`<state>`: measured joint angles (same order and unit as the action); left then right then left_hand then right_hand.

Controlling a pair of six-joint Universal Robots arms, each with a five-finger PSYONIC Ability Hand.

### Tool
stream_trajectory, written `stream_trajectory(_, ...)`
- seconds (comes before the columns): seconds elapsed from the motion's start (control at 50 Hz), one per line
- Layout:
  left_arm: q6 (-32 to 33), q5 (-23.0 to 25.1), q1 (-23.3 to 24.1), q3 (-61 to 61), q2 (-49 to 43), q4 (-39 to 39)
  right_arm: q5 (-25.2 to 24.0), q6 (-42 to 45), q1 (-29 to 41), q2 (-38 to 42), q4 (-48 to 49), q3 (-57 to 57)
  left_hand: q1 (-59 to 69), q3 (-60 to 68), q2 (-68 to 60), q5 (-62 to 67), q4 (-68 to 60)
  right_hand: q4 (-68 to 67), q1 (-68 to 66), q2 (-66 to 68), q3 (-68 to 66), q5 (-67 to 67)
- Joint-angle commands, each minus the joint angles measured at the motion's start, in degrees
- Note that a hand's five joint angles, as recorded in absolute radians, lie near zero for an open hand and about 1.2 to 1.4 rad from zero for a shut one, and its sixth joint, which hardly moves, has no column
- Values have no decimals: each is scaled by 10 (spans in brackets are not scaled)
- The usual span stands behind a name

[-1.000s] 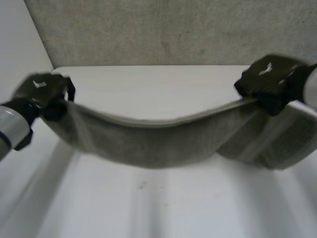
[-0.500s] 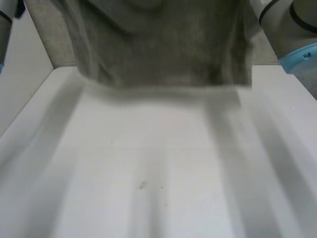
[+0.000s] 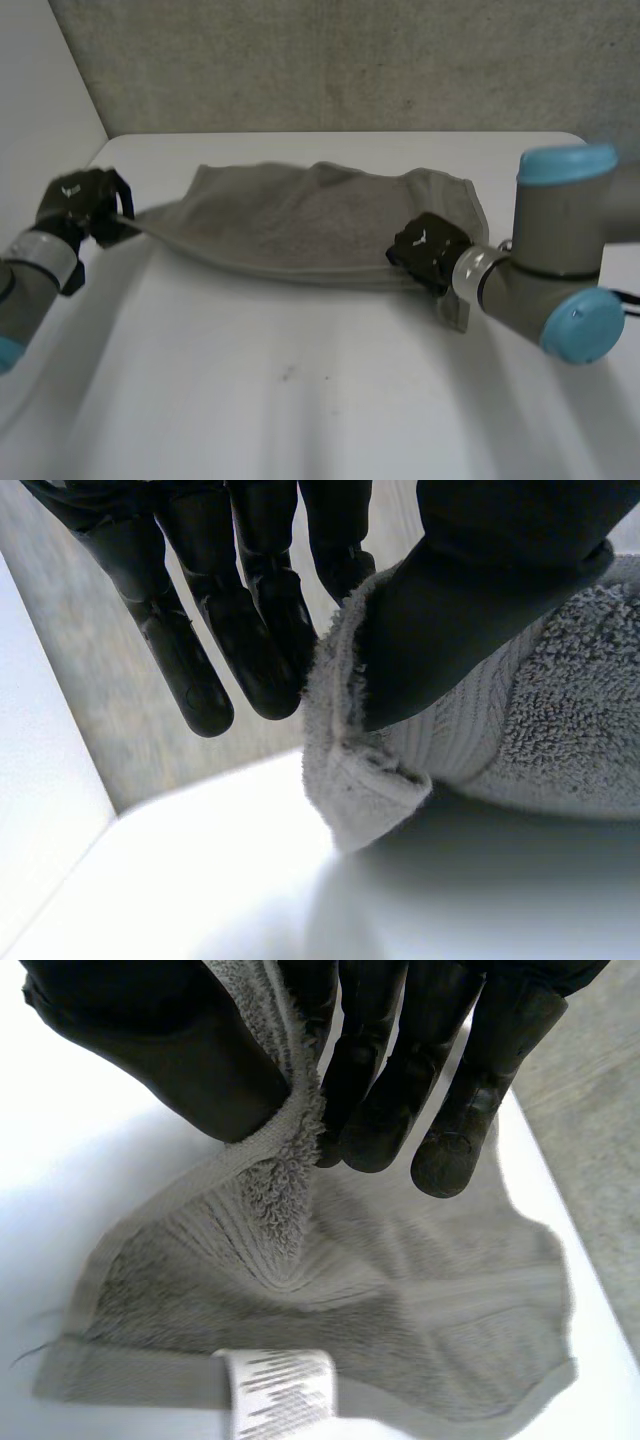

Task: Fold the towel.

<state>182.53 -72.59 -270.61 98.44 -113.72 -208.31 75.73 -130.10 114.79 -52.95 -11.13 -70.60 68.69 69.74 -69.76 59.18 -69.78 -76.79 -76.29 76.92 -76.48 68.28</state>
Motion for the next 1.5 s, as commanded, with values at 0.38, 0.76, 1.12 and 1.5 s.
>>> stream_trajectory(0.38, 48, -2, -34, 72, 50, -39, 23, -320, -66, -89, 160, -194, 113, 103, -102, 108, -102, 410, 405, -411, 407, -425)
stream_trajectory(0.76, 26, -1, -47, 80, 61, -40, 16, -379, -75, -80, 158, -198, 113, 103, -102, 108, -102, 361, 356, -362, 358, -376)
stream_trajectory(1.12, 26, 6, -48, 90, 68, -39, 1, -221, -93, -140, 104, -268, 113, 103, -102, 108, -102, 538, 533, -539, 534, -552)
stream_trajectory(1.5, 26, 9, -42, 93, 68, -40, -19, -188, -101, -98, 219, -310, 113, 103, -102, 108, -102, 474, 469, -475, 470, -488)
